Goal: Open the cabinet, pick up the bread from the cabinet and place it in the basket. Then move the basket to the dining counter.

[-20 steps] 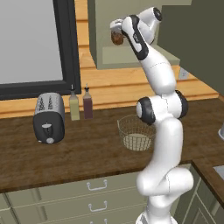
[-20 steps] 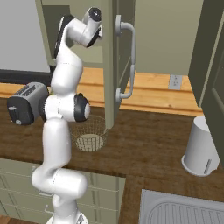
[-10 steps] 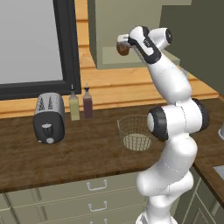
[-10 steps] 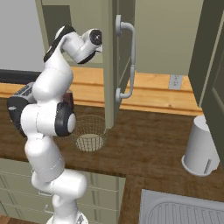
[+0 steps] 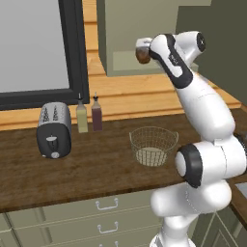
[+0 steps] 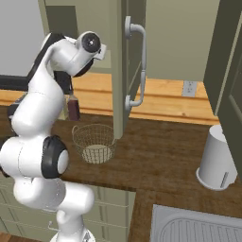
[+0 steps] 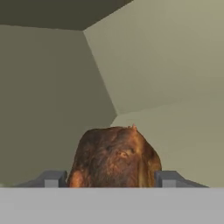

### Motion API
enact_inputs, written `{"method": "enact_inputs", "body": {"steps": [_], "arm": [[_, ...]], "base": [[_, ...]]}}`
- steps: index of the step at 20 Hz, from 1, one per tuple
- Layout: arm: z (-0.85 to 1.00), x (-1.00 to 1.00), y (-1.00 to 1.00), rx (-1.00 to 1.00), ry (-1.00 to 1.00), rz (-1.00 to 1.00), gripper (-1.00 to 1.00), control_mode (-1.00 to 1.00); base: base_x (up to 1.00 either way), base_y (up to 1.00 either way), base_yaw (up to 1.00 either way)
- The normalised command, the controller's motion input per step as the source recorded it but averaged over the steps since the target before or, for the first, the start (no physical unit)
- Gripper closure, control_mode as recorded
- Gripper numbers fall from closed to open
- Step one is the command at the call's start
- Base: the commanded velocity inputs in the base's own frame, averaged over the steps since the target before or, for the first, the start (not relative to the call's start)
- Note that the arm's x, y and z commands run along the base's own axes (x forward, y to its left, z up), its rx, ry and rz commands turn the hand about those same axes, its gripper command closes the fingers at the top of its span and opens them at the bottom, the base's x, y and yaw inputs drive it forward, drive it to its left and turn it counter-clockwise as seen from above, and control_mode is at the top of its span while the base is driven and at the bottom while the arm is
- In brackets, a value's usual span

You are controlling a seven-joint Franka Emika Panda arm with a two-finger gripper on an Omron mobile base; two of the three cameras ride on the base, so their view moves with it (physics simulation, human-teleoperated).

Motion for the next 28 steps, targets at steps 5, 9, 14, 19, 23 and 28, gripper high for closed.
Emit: {"method": "enact_inputs", "body": {"steps": [5, 9, 14, 19, 23, 28], "arm": [[0.01, -1.00, -0.22, 0.00, 0.28, -0.12, 1.00, -1.00], [0.00, -1.00, -0.19, 0.00, 0.34, -0.10, 1.00, -1.00], [0.00, -1.00, -0.08, 0.00, 0.39, -0.08, 1.00, -1.00], [-0.15, -0.90, -0.10, -0.02, 0.42, -0.07, 1.00, -1.00], [-0.52, -0.44, -0.16, 0.00, 0.36, -0.01, 1.00, -1.00], [-0.74, -0.03, -0.23, -0.02, 0.16, 0.00, 1.00, -1.00]], "base": [[0.00, 0.00, 0.00], [0.00, 0.00, 0.00], [0.00, 0.00, 0.00], [0.00, 0.00, 0.00], [0.00, 0.00, 0.00], [0.00, 0.00, 0.00]]}}
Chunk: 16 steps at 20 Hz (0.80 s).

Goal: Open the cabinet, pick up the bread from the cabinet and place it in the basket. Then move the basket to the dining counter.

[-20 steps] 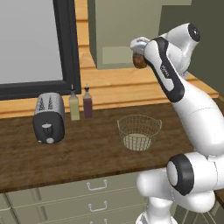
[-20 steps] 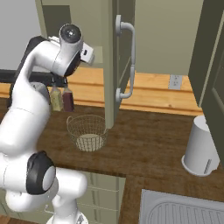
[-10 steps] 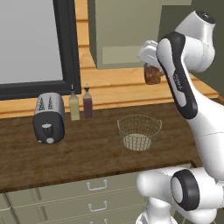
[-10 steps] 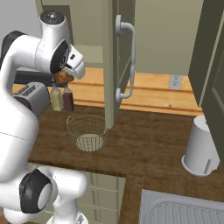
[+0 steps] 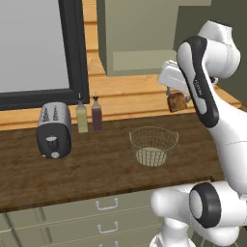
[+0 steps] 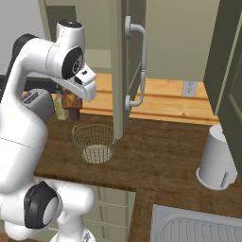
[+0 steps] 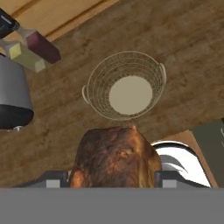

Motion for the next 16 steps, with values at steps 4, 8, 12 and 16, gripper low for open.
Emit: {"method": "enact_inputs", "body": {"steps": [4, 8, 12, 16], "arm": [[-0.97, 0.00, -0.06, -0.09, 0.07, 0.00, 1.00, -1.00], [-1.00, 0.01, 0.00, -0.12, 0.00, 0.00, 1.00, -1.00], [-0.59, 0.35, -0.01, -0.01, 0.00, 0.01, 1.00, -1.00], [-0.49, 0.61, -0.05, 0.00, 0.00, 0.03, 1.00, -1.00]], "base": [[0.00, 0.00, 0.00], [0.00, 0.00, 0.00], [0.00, 0.00, 0.00], [0.00, 0.00, 0.00]]}}
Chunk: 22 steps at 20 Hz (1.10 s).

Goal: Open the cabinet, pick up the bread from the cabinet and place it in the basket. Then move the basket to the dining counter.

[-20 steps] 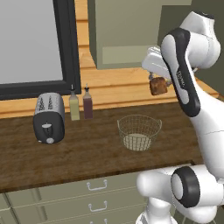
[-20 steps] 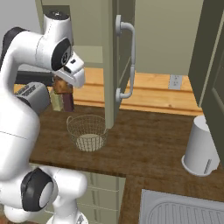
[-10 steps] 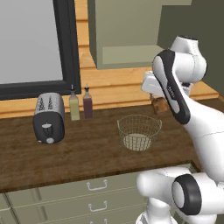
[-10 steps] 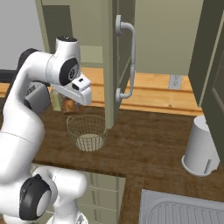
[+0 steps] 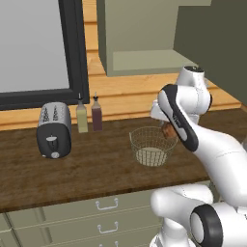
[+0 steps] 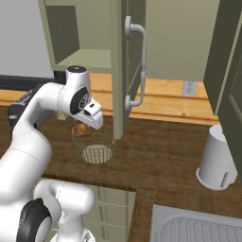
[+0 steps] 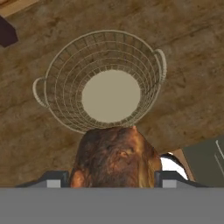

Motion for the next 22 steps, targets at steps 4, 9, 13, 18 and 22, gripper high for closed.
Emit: {"method": "enact_inputs", "body": {"steps": [4, 9, 13, 18, 22], "arm": [[-0.56, 0.60, -0.08, 0.00, 0.00, 0.02, 1.00, -1.00], [-0.53, 0.48, -0.02, 0.00, 0.04, 0.01, 1.00, -1.00], [-0.43, 0.28, 0.00, 0.00, 0.05, 0.00, 1.00, -1.00], [-0.39, 0.24, 0.00, 0.00, 0.04, 0.00, 1.00, -1.00], [-0.36, 0.27, 0.00, 0.00, 0.03, 0.00, 1.00, -1.00]], "base": [[0.00, 0.00, 0.00], [0.00, 0.00, 0.00], [0.00, 0.00, 0.00], [0.00, 0.00, 0.00], [0.00, 0.00, 0.00]]}}
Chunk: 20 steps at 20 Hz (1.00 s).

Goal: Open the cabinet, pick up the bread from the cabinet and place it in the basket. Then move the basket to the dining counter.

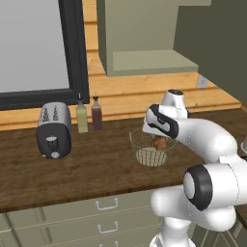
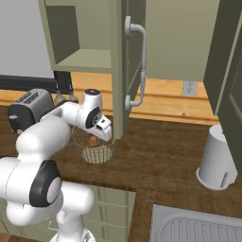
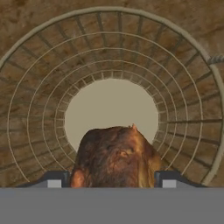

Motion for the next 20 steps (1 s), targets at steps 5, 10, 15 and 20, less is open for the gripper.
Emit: {"method": "enact_inputs", "body": {"steps": [5, 10, 15, 20], "arm": [[-0.17, 0.34, 0.00, 0.00, 0.08, 0.00, 1.00, -1.00], [-0.07, 0.37, 0.00, 0.00, 0.04, 0.00, 1.00, -1.00], [-0.37, 0.11, 0.00, 0.00, 0.00, 0.00, 1.00, -1.00], [-0.40, 0.00, 0.00, 0.00, 0.00, 0.00, -1.00, -1.00]], "base": [[0.00, 0.00, 0.00], [0.00, 0.00, 0.00], [0.00, 0.00, 0.00], [0.00, 0.00, 0.00]]}}
